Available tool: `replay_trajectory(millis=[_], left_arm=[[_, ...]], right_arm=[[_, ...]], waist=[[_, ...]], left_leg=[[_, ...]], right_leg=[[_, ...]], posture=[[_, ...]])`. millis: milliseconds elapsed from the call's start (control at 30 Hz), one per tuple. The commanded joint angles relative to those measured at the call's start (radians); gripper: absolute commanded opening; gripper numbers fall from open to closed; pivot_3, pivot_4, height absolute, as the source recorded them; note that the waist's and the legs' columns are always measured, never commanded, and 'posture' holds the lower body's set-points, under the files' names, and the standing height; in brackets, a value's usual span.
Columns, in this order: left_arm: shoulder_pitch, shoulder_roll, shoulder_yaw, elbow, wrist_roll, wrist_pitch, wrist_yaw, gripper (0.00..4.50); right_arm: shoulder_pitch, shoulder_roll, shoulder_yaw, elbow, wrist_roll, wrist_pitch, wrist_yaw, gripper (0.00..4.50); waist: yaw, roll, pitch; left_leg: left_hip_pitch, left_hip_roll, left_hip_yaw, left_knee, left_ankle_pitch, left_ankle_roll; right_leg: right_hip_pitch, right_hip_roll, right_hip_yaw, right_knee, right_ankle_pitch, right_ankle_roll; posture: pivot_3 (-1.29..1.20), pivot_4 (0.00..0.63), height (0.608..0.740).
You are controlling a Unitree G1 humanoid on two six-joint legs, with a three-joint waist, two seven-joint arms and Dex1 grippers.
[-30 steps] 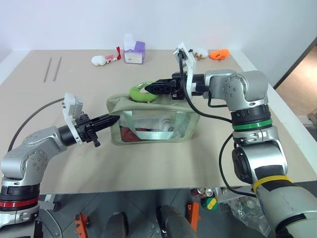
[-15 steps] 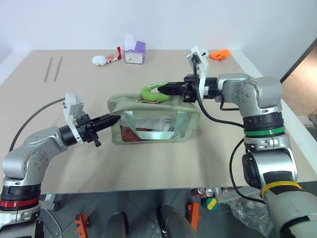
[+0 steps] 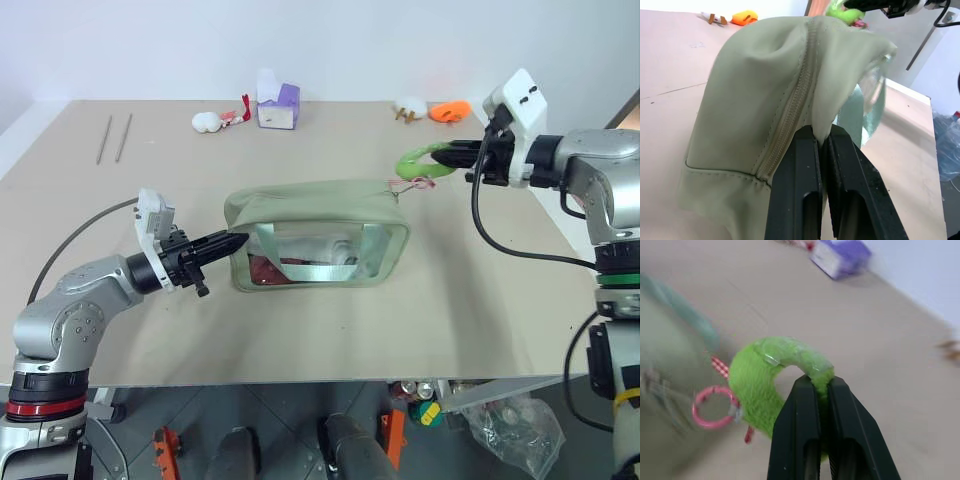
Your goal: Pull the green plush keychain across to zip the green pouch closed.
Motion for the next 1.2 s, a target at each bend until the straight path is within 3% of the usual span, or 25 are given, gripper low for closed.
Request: replay_trajectory(millis=[33, 200, 433, 667, 867, 967, 1033, 1200], left_arm=[[-0.001, 0.002, -0.008, 0.002, 0.005, 0.002, -0.010, 0.00], [-0.001, -0.001, -0.012, 0.003, 0.007, 0.002, -0.012, 0.00], [-0.002, -0.003, -0.013, 0.004, 0.005, 0.004, -0.013, 0.00], [-0.006, -0.003, -0.006, 0.002, -0.001, 0.006, -0.010, 0.00], [-0.001, -0.004, 0.006, 0.000, -0.009, 0.010, -0.001, 0.00], [-0.005, -0.004, 0.015, 0.006, -0.010, 0.013, 0.011, 0.00], [-0.004, -0.006, 0.024, 0.009, -0.018, 0.021, 0.020, 0.00], [-0.014, -0.010, 0.064, 0.011, -0.066, 0.051, 0.040, 1.74]], right_arm=[[0.019, -0.099, 0.016, -0.021, -0.130, -0.176, 0.021, 0.05], [0.129, -0.149, 0.082, -0.132, -0.221, -0.287, 0.085, 0.05], [0.262, -0.072, 0.162, -0.280, -0.285, -0.346, 0.131, 0.05], [0.245, -0.010, 0.173, -0.207, -0.352, -0.406, 0.108, 0.05], [0.237, 0.010, 0.148, -0.181, -0.334, -0.408, 0.119, 0.05], [0.209, 0.045, 0.059, -0.166, -0.198, -0.276, 0.161, 0.05], [0.188, 0.065, -0.011, -0.171, -0.090, -0.151, 0.197, 0.70], [0.181, 0.043, -0.103, -0.153, 0.011, -0.013, 0.218, 2.33]], waist=[[0.000, 0.000, 0.000], [0.001, 0.000, 0.000], [0.001, 0.000, 0.000], [0.001, 0.000, 0.000], [0.000, 0.000, 0.000], [0.000, 0.000, 0.000], [0.000, 0.000, 0.000], [0.000, 0.000, 0.000]], left_leg=[[0.000, 0.000, 0.000, 0.000, 0.000, 0.000], [0.000, 0.000, 0.001, 0.001, 0.000, -0.001], [0.001, 0.000, 0.001, 0.001, 0.001, -0.001], [0.004, 0.000, 0.001, 0.002, 0.001, -0.001], [0.007, 0.000, 0.001, 0.001, 0.001, -0.001], [0.008, 0.000, 0.001, 0.002, 0.001, -0.001], [0.008, 0.000, 0.002, 0.002, 0.001, -0.001], [0.008, 0.001, 0.001, 0.001, 0.001, -0.001]], right_leg=[[0.000, 0.000, 0.000, 0.000, 0.000, 0.000], [0.000, -0.001, 0.001, 0.000, 0.000, 0.001], [0.001, 0.000, 0.001, 0.001, 0.000, 0.001], [0.004, 0.000, 0.001, 0.001, 0.000, -0.001], [0.007, 0.000, 0.001, 0.001, -0.001, -0.002], [0.007, 0.000, 0.002, 0.001, -0.001, -0.002], [0.007, 0.000, 0.002, 0.001, -0.001, -0.002], [0.008, 0.001, 0.001, 0.002, 0.000, 0.000]], posture=[[0.00, 0.150, 0.740], [0.00, 0.150, 0.740], [0.00, 0.150, 0.740], [0.00, 0.150, 0.740], [0.00, 0.150, 0.740], [0.00, 0.150, 0.740], [0.00, 0.150, 0.740], [0.00, 0.150, 0.740]])
